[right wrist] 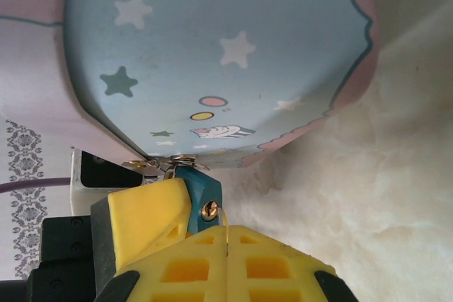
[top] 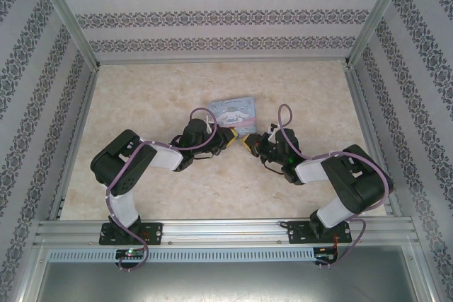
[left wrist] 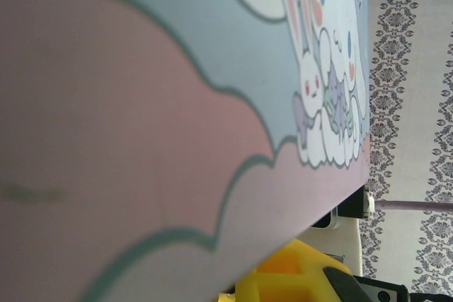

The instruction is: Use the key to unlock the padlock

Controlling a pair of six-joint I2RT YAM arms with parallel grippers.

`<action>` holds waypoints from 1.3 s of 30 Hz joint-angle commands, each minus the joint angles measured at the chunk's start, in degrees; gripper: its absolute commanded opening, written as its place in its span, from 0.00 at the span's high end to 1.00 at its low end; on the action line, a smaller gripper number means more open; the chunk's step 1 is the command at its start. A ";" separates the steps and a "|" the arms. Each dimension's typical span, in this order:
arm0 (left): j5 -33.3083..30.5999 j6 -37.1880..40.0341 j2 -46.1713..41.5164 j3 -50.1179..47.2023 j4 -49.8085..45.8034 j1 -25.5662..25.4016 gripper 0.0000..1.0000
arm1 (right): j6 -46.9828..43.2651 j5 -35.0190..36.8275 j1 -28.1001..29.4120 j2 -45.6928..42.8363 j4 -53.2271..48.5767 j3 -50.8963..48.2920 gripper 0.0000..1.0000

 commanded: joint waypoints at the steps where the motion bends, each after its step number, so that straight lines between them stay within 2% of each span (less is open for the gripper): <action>1: 0.87 1.25 0.58 1.35 1.27 -0.84 1.00 | 0.08 -1.84 -0.06 -1.26 1.43 2.00 1.00; 20: 0.41 1.98 0.69 1.77 0.19 -1.01 1.00 | -0.71 -2.32 -0.11 -2.56 -0.27 1.99 1.00; 39: 2.65 -2.73 0.37 1.00 5.55 -1.21 1.00 | -3.08 -4.65 -2.61 1.42 3.49 2.74 1.00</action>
